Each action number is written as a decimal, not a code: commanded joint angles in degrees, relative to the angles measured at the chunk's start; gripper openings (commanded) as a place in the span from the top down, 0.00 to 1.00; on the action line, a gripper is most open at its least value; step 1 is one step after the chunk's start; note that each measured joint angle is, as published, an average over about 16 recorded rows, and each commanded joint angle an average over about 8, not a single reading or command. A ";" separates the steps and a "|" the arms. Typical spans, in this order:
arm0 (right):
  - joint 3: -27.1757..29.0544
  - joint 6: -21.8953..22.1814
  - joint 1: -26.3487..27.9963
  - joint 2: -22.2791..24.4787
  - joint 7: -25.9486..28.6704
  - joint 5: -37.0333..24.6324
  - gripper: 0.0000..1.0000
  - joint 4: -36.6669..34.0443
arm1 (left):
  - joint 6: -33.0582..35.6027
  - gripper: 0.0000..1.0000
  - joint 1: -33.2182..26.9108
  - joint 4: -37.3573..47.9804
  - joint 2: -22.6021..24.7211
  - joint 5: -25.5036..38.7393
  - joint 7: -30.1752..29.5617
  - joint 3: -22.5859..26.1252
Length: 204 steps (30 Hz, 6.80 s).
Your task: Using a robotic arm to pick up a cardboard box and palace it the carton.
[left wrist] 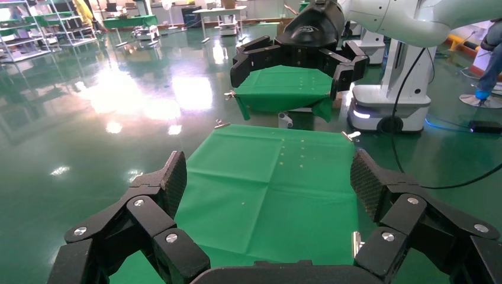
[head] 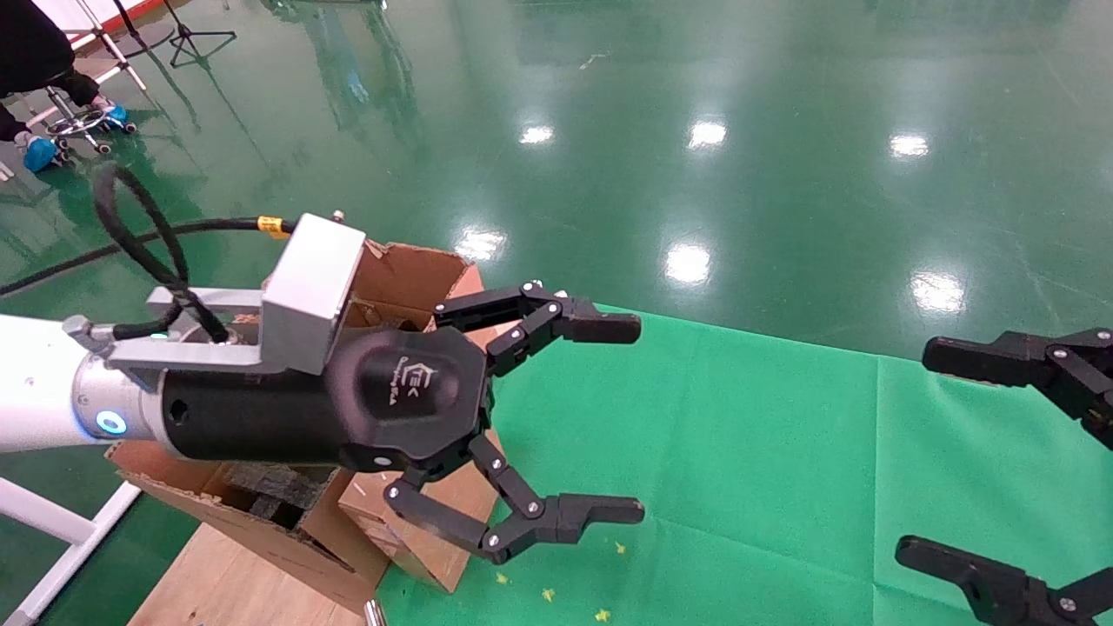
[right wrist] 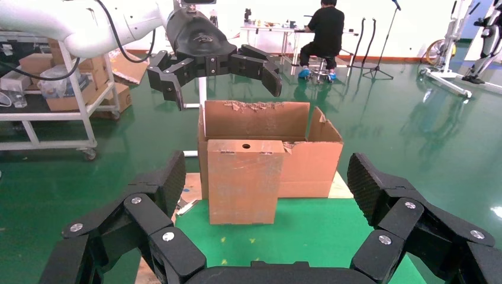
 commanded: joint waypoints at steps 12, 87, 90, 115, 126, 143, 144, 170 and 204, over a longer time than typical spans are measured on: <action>0.00 0.00 0.00 0.00 0.00 0.00 0.04 0.00 | 0.00 0.00 0.01 -0.02 0.00 -0.01 0.00 0.00; -0.03 0.03 0.01 0.01 -0.03 0.03 1.00 -0.03 | 1.89 0.00 -26.47 -4.42 -4.66 51.20 -50.69 21.73; -0.04 0.03 0.01 0.01 -0.03 0.04 1.00 -0.03 | 1.88 0.00 -26.45 -4.43 -4.28 51.64 -50.25 22.78; -0.05 0.04 0.02 0.02 -0.04 0.05 0.97 -0.03 | -0.04 0.00 -26.32 -4.41 -3.89 53.69 -50.22 27.14; -0.04 0.05 0.00 0.03 -0.04 0.05 0.00 -0.05 | -0.28 0.92 -26.12 -4.39 -3.70 53.98 -50.24 27.73; -0.04 0.05 0.00 0.03 -0.04 0.06 0.00 -0.05 | -0.28 1.00 -26.12 -4.38 -3.73 53.93 -50.23 27.49; -0.04 0.05 0.00 0.03 -0.04 0.06 0.00 -0.05 | -0.28 1.00 -26.12 -4.38 -3.73 53.93 -50.23 27.48; -0.05 0.05 0.01 0.03 -0.04 0.06 0.00 -0.06 | 0.46 1.00 -35.31 -0.54 -4.76 47.73 -43.18 21.93; -0.08 0.06 0.01 0.03 -0.05 0.08 0.00 -0.06 | -19.03 1.00 -32.44 32.20 -12.36 56.49 -24.15 22.56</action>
